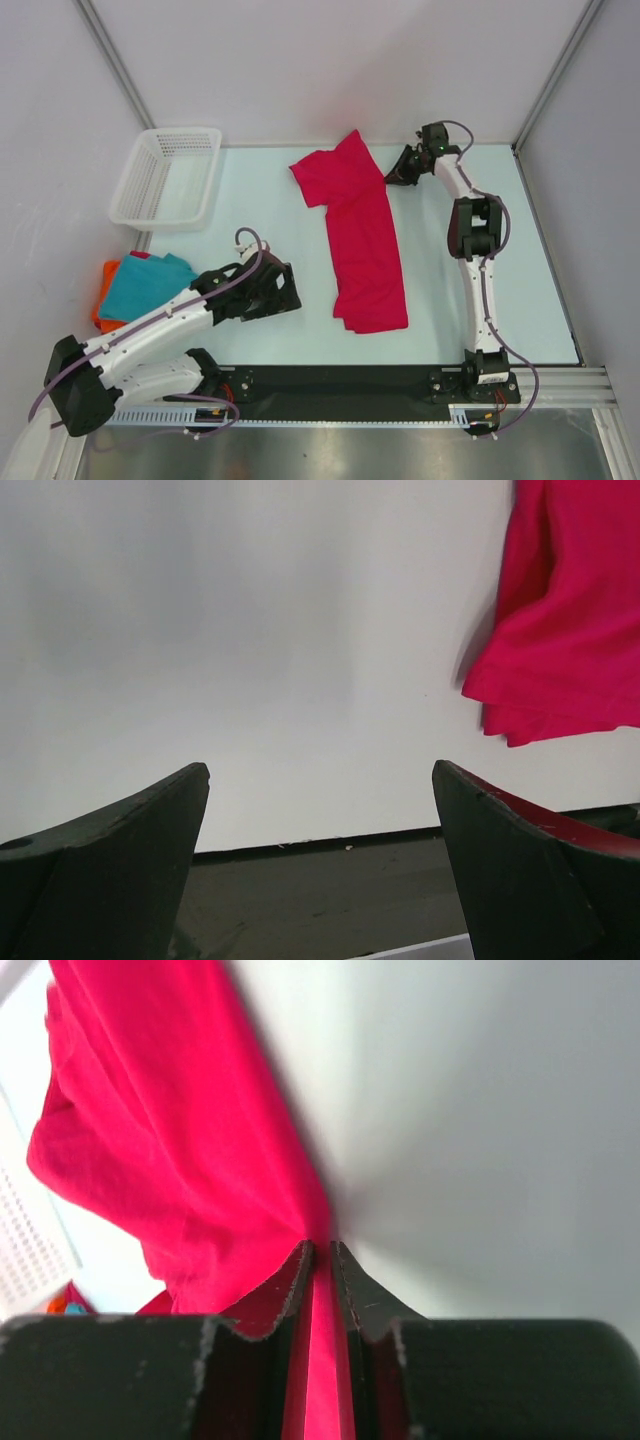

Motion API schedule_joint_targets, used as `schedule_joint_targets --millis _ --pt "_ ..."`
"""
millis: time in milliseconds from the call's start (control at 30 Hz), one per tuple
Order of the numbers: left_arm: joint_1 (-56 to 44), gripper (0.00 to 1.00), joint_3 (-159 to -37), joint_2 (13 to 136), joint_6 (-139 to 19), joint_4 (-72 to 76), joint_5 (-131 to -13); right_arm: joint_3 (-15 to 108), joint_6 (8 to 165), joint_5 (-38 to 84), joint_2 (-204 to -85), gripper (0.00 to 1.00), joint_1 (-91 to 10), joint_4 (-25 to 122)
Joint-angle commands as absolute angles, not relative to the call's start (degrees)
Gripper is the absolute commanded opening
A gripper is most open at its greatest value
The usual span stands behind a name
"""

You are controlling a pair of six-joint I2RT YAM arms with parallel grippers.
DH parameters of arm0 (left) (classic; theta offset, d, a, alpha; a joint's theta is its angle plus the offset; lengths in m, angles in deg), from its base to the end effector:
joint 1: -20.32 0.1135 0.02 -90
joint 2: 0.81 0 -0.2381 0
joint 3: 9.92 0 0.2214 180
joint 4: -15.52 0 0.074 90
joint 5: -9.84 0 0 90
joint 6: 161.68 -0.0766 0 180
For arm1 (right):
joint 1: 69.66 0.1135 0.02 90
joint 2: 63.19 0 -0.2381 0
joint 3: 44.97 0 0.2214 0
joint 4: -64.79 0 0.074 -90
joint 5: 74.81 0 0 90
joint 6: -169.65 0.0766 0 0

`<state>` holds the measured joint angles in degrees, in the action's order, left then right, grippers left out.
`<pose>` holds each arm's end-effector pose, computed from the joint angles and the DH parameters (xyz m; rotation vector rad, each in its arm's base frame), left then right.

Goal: Fold and stack the t-shirts
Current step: Rotate the tshirt 80 degrees

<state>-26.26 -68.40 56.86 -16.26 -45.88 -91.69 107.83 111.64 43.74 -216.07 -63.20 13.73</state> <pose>0.1398 -0.1255 0.1880 -0.2733 2.6282 -0.3709 0.5344 0.0974 0.1117 0.3359 2.5050 0.8971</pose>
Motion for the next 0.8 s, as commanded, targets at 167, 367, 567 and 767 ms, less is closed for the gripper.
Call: schedule_joint_targets --millis 167,367,567,767 --pt "-25.91 1.0 -66.51 61.32 -19.82 -34.67 -84.56 102.6 106.9 41.03 -204.52 0.34 -66.32 9.78" --pt "-25.91 1.0 -65.37 62.73 -20.44 -28.97 -83.59 80.74 107.6 45.32 -195.41 0.24 -64.74 17.24" --pt "-25.91 1.0 -62.73 66.86 -21.14 -18.51 -79.39 51.24 108.74 45.69 -183.96 0.24 -61.49 28.93" --pt "-25.91 1.0 -62.47 72.83 -22.72 -8.93 -75.16 39.5 107.51 43.41 -175.26 0.24 -59.64 31.4"
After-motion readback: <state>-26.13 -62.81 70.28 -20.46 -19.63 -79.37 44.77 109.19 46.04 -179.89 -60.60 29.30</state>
